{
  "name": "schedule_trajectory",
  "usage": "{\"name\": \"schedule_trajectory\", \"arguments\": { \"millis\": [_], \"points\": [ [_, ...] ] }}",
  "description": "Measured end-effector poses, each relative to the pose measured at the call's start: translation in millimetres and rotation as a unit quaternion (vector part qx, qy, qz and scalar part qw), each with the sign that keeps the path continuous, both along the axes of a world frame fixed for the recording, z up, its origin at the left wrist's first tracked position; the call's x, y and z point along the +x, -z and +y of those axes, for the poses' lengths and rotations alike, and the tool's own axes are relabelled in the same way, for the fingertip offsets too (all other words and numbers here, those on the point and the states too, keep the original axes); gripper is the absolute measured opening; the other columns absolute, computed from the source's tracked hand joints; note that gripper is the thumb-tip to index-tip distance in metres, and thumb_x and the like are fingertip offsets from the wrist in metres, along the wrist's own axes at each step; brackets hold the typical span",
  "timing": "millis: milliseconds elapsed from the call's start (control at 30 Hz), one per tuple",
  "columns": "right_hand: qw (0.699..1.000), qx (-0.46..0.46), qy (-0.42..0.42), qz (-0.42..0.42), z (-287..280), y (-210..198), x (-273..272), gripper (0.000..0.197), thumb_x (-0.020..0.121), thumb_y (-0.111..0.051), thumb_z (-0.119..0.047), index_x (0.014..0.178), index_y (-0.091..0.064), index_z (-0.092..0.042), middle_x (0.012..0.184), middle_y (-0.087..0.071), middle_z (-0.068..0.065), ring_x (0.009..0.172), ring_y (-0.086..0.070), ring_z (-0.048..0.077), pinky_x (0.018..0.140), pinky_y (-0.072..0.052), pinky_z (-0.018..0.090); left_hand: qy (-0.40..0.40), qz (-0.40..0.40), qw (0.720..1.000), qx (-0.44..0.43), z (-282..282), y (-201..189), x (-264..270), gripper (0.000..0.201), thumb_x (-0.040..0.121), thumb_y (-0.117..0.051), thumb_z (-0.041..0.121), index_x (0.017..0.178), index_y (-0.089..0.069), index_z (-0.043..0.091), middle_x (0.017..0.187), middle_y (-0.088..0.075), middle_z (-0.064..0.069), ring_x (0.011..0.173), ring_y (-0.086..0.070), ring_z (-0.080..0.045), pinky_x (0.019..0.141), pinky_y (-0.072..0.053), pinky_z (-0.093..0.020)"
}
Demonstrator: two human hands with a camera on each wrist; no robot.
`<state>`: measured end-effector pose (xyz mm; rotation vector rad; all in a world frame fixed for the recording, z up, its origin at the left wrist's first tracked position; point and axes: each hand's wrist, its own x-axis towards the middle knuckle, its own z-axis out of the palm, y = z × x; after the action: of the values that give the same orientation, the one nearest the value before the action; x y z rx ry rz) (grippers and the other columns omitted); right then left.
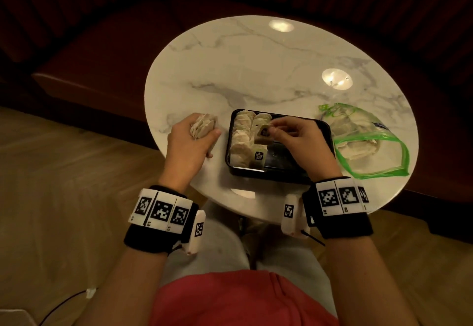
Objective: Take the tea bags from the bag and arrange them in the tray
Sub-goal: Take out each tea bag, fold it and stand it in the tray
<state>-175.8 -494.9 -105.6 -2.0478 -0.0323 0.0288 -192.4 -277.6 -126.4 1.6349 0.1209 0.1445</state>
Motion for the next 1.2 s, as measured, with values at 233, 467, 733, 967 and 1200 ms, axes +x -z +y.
{"name": "schedule_trajectory", "arguments": {
  "millis": [233, 467, 733, 967, 1200],
  "points": [
    [0.989, -0.123, -0.012, 0.082, -1.2, 17.6, -3.0, 0.018, 0.092, -0.065, -0.020, 0.108, -0.072, -0.016, 0.091, -0.068, 0.000, 0.081, -0.059, 0.002, 0.067, -0.038, 0.004, 0.009, 0.065, 0.997, 0.031, 1.1, 19.4, 2.6, 0.013, 0.085, -0.072, 0.006, 0.091, -0.066, 0.016, 0.077, -0.062, -0.002, 0.074, -0.059, -0.018, 0.046, -0.051, -0.022],
    [0.980, -0.175, -0.008, 0.092, 6.2, 27.6, -5.1, 0.018, 0.089, -0.069, -0.014, 0.106, -0.071, -0.010, 0.097, -0.070, 0.006, 0.092, -0.063, 0.014, 0.081, -0.046, 0.023, 0.034, 0.124, 0.991, 0.026, -6.4, 20.3, 1.2, 0.023, 0.081, -0.076, 0.005, 0.102, -0.066, 0.008, 0.079, -0.063, -0.006, 0.071, -0.061, -0.029, 0.057, -0.059, -0.044],
    [0.983, -0.162, 0.006, 0.092, 0.0, 33.4, -3.2, 0.020, 0.082, -0.077, -0.016, 0.101, -0.070, -0.015, 0.095, -0.069, 0.002, 0.086, -0.061, 0.008, 0.073, -0.044, 0.014, 0.069, 0.159, 0.979, -0.106, -8.2, 6.4, -6.5, 0.022, 0.080, -0.076, 0.008, 0.099, -0.066, 0.013, 0.070, -0.070, 0.005, 0.067, -0.065, -0.014, 0.051, -0.051, -0.025],
    [0.998, -0.067, -0.008, 0.002, 7.5, 1.9, -3.3, 0.006, 0.086, -0.072, -0.022, 0.092, -0.073, -0.020, 0.085, -0.071, -0.004, 0.079, -0.066, 0.004, 0.074, -0.053, 0.019, 0.107, 0.159, 0.966, -0.175, -9.4, -7.0, -10.4, 0.034, 0.068, -0.078, 0.012, 0.100, -0.067, 0.011, 0.077, -0.073, -0.001, 0.065, -0.067, -0.013, 0.048, -0.050, -0.020],
    [0.988, -0.004, -0.151, -0.020, 36.9, -26.9, -10.4, 0.013, 0.085, -0.074, -0.022, 0.095, -0.075, -0.016, 0.089, -0.073, -0.005, 0.082, -0.068, 0.008, 0.078, -0.054, 0.021, 0.129, 0.154, 0.966, -0.163, -12.0, -14.8, -12.5, 0.030, 0.078, -0.072, -0.001, 0.105, -0.066, 0.012, 0.079, -0.072, -0.005, 0.066, -0.068, -0.014, 0.047, -0.049, -0.019]
  ]
}}
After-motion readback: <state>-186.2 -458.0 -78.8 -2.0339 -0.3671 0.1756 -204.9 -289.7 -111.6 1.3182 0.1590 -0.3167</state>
